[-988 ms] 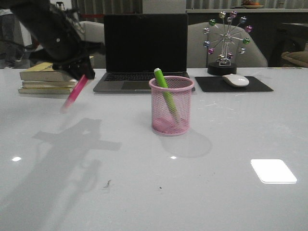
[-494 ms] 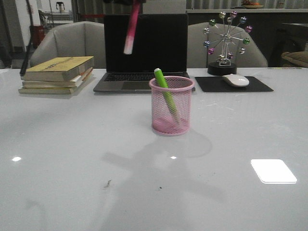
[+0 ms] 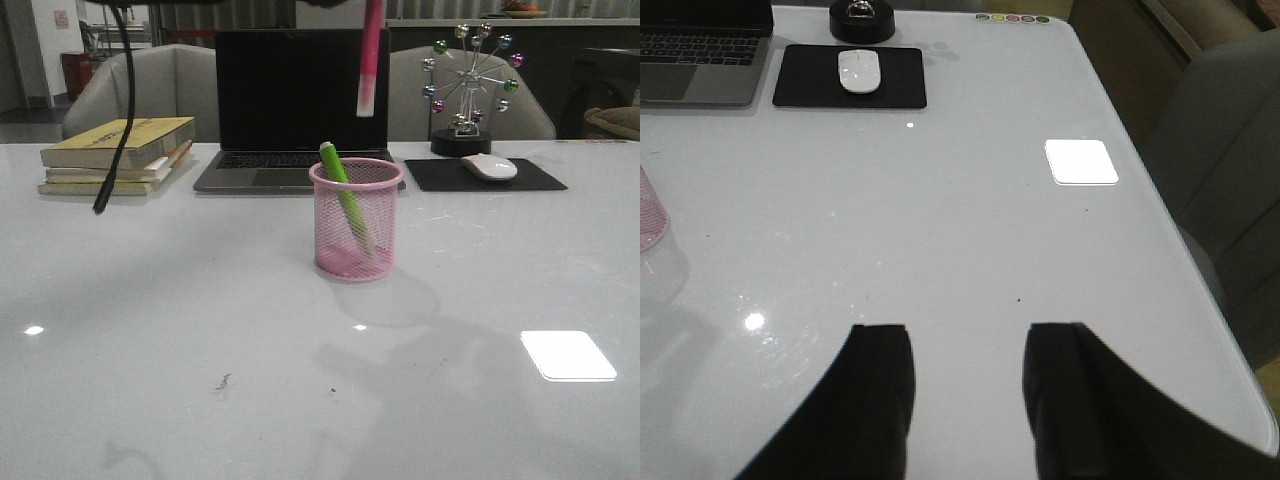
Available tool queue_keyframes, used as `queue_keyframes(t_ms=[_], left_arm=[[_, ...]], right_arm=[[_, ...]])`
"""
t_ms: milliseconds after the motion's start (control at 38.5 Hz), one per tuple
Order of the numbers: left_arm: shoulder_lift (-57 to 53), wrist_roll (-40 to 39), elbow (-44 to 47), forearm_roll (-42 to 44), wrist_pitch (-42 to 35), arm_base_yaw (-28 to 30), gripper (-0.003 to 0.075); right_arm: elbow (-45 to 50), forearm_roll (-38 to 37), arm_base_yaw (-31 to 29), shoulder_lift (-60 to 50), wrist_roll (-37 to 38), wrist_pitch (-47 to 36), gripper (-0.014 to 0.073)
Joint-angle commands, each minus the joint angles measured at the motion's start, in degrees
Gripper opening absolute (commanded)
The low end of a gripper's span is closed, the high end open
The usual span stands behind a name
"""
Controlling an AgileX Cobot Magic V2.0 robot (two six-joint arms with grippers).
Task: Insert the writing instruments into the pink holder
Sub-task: 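Lower the pink highlighter into the holder and open the left gripper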
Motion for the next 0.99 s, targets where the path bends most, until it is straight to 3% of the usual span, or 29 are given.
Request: queue_keyframes(t_ms=[0, 442, 546, 728, 806, 962], left_arm=[[-4.21, -0.77, 2.51, -0.32, -8.80, -0.69, 0.0103], [-2.37, -0.85, 6.97, -0.72, -9.93, -0.80, 0.0109], [-2.10, -1.34, 6.97, -1.04, -9.59, -0.80, 0.0204], [-2.01, -3.86, 6.97, -1.14, -8.84, -0.80, 0.0549], [-2.01, -3.86, 6.97, -0.86, -8.16, -0.80, 0.0561], [-3.59, -3.76, 6.97, 4.75, -4.82, -0.68, 0.0489]], right_arm=[[-1.17, -2.62, -0.32, 0.61, 0.05, -3.95, 0.0393], [-1.17, -2.60, -0.32, 0.61, 0.05, -3.95, 0.0393], [-1.17, -2.60, -0.32, 0.61, 0.05, -3.95, 0.0393], [-1.17, -2.60, -0.32, 0.61, 0.05, -3.95, 0.0393], [-1.17, -2.60, -0.32, 0.61, 0.05, -3.95, 0.0393], [-1.17, -2.60, -0.32, 0.61, 0.05, -3.95, 0.0393]])
